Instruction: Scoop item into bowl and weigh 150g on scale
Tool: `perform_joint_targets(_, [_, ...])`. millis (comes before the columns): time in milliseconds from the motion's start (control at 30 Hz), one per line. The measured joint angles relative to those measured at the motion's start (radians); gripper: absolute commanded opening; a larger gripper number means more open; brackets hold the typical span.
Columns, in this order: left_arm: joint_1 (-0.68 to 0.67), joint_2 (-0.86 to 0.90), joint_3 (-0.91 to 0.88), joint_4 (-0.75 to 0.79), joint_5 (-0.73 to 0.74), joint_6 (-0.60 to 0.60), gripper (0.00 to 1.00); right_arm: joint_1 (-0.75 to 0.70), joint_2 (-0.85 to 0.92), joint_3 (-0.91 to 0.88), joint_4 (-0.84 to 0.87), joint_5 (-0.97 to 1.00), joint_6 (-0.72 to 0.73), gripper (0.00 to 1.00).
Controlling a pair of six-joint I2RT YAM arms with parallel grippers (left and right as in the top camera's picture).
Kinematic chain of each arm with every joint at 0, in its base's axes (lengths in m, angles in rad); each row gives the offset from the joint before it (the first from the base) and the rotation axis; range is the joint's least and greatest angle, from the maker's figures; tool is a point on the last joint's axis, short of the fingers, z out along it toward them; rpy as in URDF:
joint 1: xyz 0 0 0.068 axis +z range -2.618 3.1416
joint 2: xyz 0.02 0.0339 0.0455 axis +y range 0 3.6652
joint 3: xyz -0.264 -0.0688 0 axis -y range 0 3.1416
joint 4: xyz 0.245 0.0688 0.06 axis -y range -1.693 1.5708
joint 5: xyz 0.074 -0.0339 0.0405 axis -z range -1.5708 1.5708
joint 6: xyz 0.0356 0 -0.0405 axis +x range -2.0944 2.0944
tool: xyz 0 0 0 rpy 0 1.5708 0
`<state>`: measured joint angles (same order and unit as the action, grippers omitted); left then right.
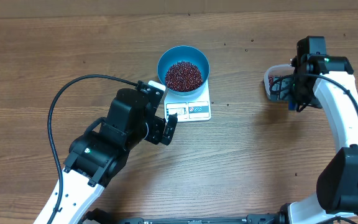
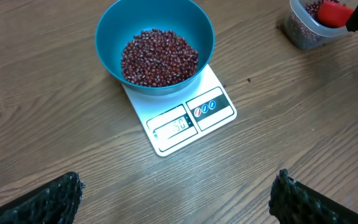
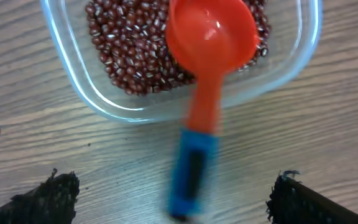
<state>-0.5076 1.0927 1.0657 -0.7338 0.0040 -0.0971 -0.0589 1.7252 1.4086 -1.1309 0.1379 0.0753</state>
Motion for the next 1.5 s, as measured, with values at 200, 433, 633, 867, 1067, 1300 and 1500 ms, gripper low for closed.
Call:
perform_joint_targets(200, [0.000,0.000,0.000,0.000,0.000,0.000,1.00,0.000,0.000,0.000,-0.007,0.012,-0.001,1.00])
perform_joint_targets(433, [0.000,0.000,0.000,0.000,0.000,0.000,1.00,0.000,0.000,0.000,-0.036,0.013,-0.001,1.00])
perform_joint_targets(633, [0.000,0.000,0.000,0.000,0.000,0.000,0.99,0.000,0.000,0.000,-0.043,0.016,-0.001,1.00])
perform_joint_targets(867, [0.000,0.000,0.000,0.000,0.000,0.000,0.99,0.000,-0.020,0.000,-0.068,-0.024,-0.001,1.00])
perform_joint_targets(1067, [0.000,0.000,0.000,0.000,0.000,0.000,1.00,0.000,-0.208,0.002,-0.078,-0.042,-0.001,1.00])
perform_joint_targets(1300, [0.000,0.000,0.000,0.000,0.000,0.000,1.00,0.000,-0.444,0.026,-0.083,-0.061,0.001,1.00])
perform_joint_targets(1500, [0.000,0.000,0.000,0.000,0.000,0.000,1.00,0.000,-0.453,0.026,-0.083,-0.064,0.003,1.00])
